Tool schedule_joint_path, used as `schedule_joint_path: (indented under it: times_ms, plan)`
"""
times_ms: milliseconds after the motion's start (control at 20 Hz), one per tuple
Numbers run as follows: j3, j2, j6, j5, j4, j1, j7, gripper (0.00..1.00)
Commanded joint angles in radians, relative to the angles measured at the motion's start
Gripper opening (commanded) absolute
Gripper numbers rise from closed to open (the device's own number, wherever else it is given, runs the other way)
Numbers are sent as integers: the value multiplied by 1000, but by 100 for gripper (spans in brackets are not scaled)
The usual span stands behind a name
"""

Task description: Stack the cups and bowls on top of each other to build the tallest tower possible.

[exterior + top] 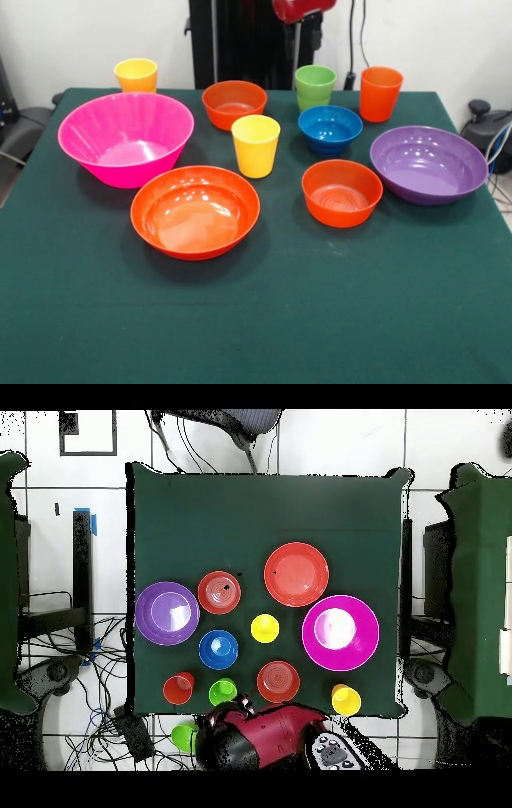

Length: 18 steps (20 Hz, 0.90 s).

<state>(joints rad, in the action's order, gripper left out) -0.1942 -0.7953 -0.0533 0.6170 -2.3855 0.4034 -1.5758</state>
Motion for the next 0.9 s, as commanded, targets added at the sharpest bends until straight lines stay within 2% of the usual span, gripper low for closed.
schedule_joint_path:
  times_ms: [50,200,350,600,750,900]
  plan:
    - [-40,77,69,72,17,-79,-96,100]
    - [4,67,117,64,42,-111,-127,100]
    - [-11,55,113,49,41,-99,-126,100]
    - [52,71,151,49,67,-144,-136,100]
    - [62,61,155,54,72,-142,-124,100]
    - [37,45,135,49,66,-113,-110,100]
